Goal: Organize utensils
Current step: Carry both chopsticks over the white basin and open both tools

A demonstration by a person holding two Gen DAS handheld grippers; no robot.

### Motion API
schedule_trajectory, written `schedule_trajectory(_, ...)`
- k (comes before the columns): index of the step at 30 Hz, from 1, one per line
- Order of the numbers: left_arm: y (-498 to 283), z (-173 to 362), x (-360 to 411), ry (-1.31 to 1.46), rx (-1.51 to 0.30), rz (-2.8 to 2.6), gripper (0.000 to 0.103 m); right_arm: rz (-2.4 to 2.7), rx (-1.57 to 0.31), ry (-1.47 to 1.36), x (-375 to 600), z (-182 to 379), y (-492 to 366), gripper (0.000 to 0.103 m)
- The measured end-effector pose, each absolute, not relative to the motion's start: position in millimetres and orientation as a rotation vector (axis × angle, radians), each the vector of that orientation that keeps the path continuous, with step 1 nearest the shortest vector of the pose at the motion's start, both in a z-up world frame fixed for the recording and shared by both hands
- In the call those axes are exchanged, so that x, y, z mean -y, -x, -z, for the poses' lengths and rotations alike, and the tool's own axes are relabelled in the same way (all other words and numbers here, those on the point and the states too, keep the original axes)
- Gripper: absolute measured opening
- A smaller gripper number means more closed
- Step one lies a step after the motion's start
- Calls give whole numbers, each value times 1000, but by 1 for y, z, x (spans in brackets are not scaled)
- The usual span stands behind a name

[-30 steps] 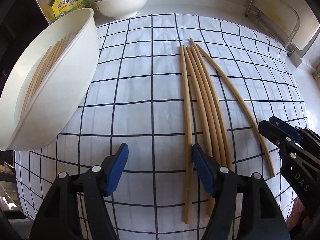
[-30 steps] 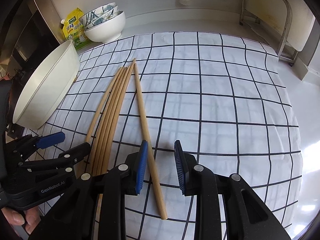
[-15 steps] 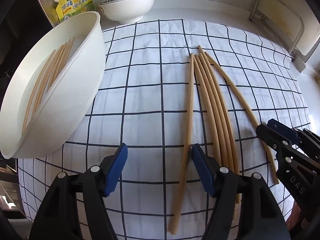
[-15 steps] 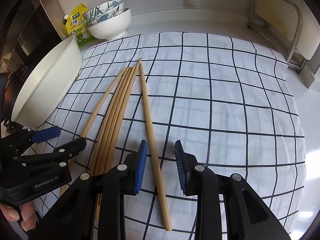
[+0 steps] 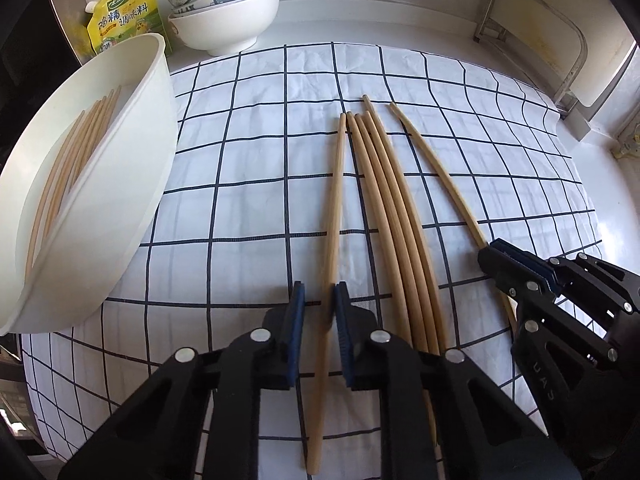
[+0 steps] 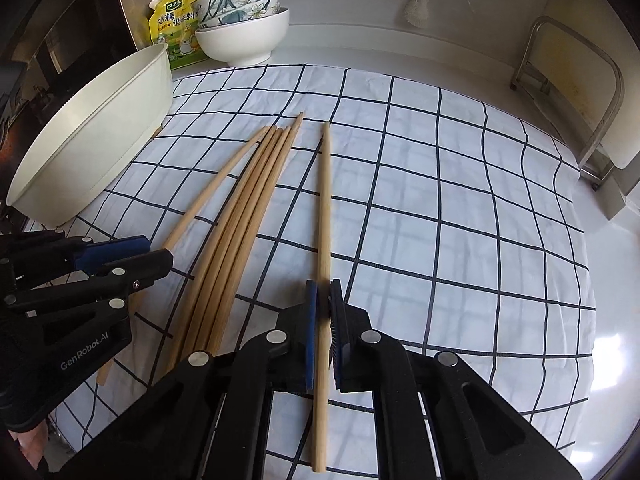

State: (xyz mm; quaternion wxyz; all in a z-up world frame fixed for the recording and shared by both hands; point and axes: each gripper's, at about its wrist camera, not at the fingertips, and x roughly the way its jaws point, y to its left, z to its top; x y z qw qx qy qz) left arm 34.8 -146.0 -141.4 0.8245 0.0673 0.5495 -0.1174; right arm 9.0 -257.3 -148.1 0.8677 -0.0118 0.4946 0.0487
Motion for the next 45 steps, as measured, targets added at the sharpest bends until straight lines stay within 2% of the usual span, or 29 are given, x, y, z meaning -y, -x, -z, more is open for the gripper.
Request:
schedule_trajectory(2,-36,141,143,-137,-1182,256,8,-101,-1041,-3,260,148,-10,6)
schedule_trajectory(12,-37,128,121,-125,-1220,286,7,-92,-1035,-173,269,126,-5,6)
schedule_trajectory(26,-47,42,84,-104,-1079,380,7,-68,-905,-248,241,49,-1,6)
schedule_trajectory(35,-69,4,16,-44,-984,339,7,-131,-840,-216,179,12,-32,6)
schedule_trajectory(45,-104,4,-63,0,-968,241,7,-253,-850,-173,93,11,-85,6)
